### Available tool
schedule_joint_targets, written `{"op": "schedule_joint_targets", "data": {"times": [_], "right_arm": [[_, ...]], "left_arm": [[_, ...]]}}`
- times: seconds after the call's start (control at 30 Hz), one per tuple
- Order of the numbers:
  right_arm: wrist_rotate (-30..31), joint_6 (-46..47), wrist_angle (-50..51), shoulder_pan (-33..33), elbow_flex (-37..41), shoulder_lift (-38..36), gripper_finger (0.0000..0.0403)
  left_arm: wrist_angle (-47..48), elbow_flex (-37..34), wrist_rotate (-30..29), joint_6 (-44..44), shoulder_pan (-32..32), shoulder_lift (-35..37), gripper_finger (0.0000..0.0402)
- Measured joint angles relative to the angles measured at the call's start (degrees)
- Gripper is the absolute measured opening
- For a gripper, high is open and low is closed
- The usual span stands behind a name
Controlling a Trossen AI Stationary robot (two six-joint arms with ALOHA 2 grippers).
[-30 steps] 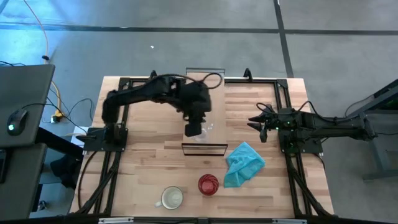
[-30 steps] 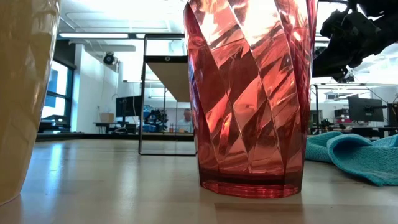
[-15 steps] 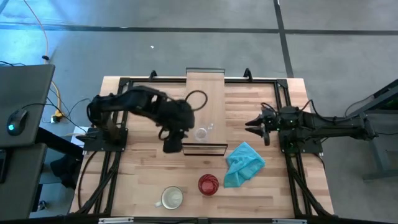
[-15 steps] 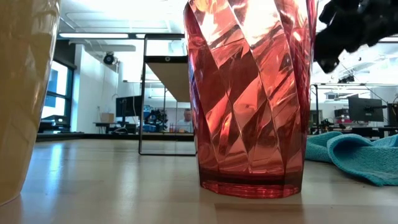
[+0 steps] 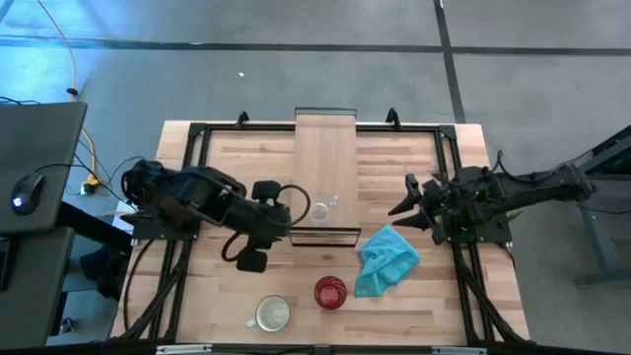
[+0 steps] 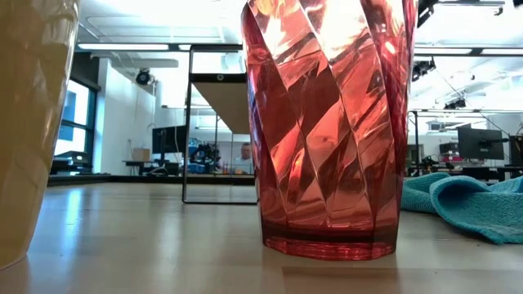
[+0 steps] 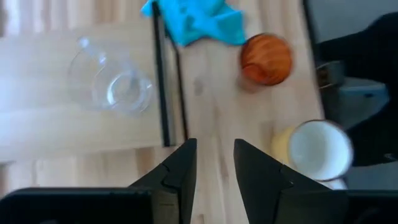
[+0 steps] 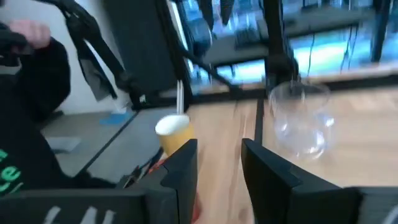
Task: Stack small to large cups/mugs on shelf
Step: Put the red cup on the shelf
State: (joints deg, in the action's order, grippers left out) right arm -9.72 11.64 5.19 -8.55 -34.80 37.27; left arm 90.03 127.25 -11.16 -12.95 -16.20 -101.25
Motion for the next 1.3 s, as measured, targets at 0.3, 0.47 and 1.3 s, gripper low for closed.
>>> {"op": "schedule_joint_targets", "data": {"times": [0.3, 0.47, 1.3], "right_arm": [[3.7, 3.4, 26.3, -4.4, -23.1, 22.2, 0.0116], [3.9, 5.6, 33.0, -5.7, -34.8, 32.8, 0.0116], [3.2, 21.8, 49.8, -13.8, -62.0, 66.8, 0.0116]], "left_arm": [[-10.2, -20.0, -4.2, -3.4, -1.1, 9.5, 0.0097], [-18.8, -35.9, -4.7, -6.1, -1.1, 18.3, 0.0097], [-38.9, -61.4, -6.6, -6.2, -1.1, 35.6, 0.0097]]}}
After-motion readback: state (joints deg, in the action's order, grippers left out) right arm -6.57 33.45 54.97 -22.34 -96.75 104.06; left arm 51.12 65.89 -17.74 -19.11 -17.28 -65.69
